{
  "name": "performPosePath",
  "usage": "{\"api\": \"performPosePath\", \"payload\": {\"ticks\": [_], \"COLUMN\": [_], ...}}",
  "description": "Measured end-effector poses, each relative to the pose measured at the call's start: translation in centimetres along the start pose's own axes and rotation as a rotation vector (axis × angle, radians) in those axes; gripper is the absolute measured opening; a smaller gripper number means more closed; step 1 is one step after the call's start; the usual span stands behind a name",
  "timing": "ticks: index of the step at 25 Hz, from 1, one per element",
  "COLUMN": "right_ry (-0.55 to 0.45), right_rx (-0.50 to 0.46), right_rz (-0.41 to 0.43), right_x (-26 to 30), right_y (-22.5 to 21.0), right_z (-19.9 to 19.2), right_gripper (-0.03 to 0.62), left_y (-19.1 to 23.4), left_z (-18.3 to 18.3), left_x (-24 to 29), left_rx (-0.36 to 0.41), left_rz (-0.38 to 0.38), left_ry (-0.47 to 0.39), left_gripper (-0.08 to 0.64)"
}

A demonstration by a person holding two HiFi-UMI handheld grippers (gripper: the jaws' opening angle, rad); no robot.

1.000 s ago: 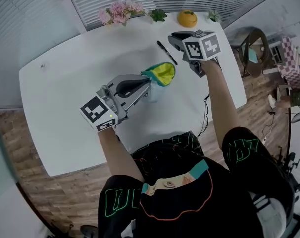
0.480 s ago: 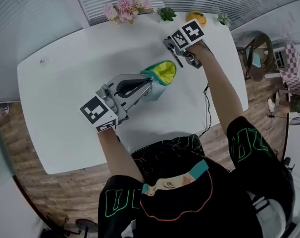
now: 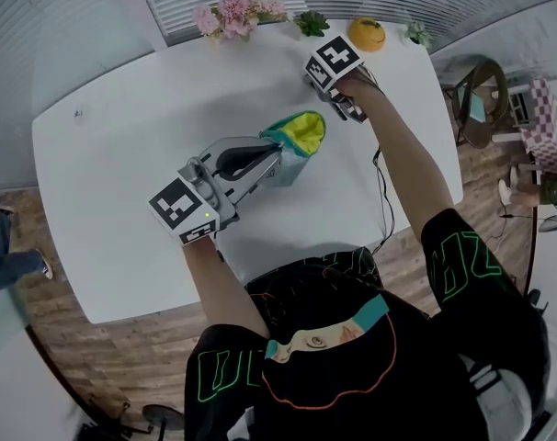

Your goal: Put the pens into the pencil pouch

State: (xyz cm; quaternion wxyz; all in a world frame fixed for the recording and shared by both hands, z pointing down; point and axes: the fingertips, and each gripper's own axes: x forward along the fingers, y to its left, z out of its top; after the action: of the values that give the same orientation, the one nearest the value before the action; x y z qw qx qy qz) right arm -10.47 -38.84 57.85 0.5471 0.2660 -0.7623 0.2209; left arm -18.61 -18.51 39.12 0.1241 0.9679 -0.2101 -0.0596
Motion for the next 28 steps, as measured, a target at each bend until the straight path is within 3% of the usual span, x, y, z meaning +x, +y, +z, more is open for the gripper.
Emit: {"api": "performPosePath", "payload": {"ticks": [3,12,20,28], "right_ry": [-0.03,-0.247,-0.553,-0.835], "right_rx": [0.014,0.111,0.16,0.182], "right_rz": [-0.007,0.003,0.008,0.017], "right_x": [-0.3,-5.1,-14.1,-21.7], "right_y": [0.0,-0.1,3.0,6.3], "right_z": [0.1,2.0,2.3,2.0], "right_gripper": [0.061,0.06,0.06,0.06], "left_y": [-0.1,-0.4,-4.0,-4.9], "left_z": [0.1,1.0,2.0,1.1], "left_x": [-0.1,0.0,-1.0,-1.4], "left_rx": [0.004,0.03,0.064,0.075], "left_rz": [0.003,-0.007,-0.019,-0.021], "left_ry": [0.001,0.001,0.02,0.037], "left_gripper": [-0.002,-0.002,-0.002,-0.002]}}
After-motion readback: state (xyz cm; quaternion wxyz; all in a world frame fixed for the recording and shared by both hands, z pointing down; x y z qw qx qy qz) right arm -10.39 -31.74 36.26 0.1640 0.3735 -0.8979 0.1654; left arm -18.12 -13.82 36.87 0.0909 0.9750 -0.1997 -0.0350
